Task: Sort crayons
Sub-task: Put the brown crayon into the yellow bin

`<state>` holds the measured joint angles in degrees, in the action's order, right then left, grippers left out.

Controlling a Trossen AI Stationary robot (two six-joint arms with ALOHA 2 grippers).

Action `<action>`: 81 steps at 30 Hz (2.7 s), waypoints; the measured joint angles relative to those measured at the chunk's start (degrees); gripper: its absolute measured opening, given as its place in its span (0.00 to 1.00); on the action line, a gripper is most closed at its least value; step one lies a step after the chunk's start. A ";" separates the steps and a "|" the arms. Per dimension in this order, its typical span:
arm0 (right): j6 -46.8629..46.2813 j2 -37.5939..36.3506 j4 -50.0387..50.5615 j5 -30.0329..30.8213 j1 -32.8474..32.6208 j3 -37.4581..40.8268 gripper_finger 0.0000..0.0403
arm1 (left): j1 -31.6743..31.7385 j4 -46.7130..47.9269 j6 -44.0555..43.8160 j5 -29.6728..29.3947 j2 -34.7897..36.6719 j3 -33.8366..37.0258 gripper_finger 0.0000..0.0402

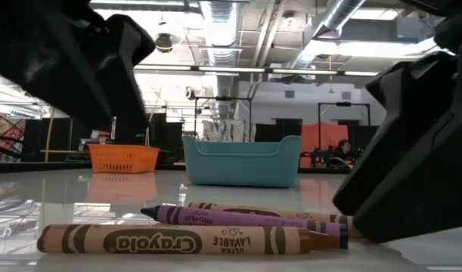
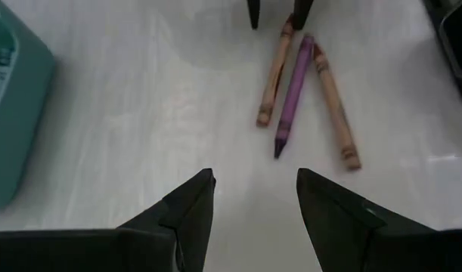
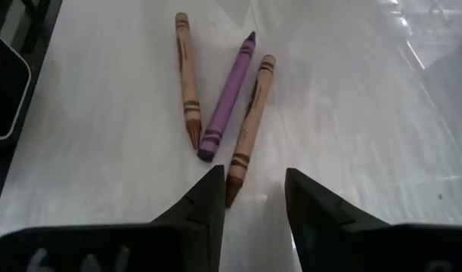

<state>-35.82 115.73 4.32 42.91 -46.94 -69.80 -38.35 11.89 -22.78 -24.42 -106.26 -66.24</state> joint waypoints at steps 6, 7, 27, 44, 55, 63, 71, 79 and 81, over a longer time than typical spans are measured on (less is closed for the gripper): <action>-2.01 0.85 1.06 0.45 -0.27 -0.02 0.29 | 0.11 -1.41 0.66 -0.78 0.07 0.02 0.44; -2.20 0.85 1.13 0.48 -0.24 -0.02 0.28 | 0.09 -1.78 0.70 -0.35 0.07 0.00 0.44; -2.94 0.67 3.67 -3.39 4.84 -0.11 0.27 | 0.17 -5.85 1.11 0.61 -2.08 0.00 0.44; -4.28 1.92 5.07 -5.48 6.08 -0.10 0.02 | 0.02 -5.50 3.97 -2.21 -2.06 0.00 0.44; -1.10 -5.22 16.10 -3.26 7.24 0.35 0.00 | 1.37 -5.26 9.83 -8.73 -2.03 0.00 0.44; -1.00 -13.13 26.70 -0.17 9.00 0.15 0.00 | 2.64 -4.80 12.70 -13.86 -2.01 0.00 0.44; 3.91 -21.93 33.28 2.23 16.52 0.13 0.00 | 5.89 -4.71 14.60 -12.86 -2.01 0.00 0.44; 13.87 -28.44 35.05 -2.68 30.63 0.11 0.00 | 10.06 -4.80 18.84 -11.55 -1.99 0.00 0.44; 16.83 -29.30 34.57 -5.26 34.76 0.11 0.00 | 11.21 -4.95 18.90 -10.23 -1.99 0.00 0.44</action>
<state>-18.99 86.42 38.89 37.65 -12.18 -69.69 -27.13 6.94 -3.88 -34.65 -108.25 -66.24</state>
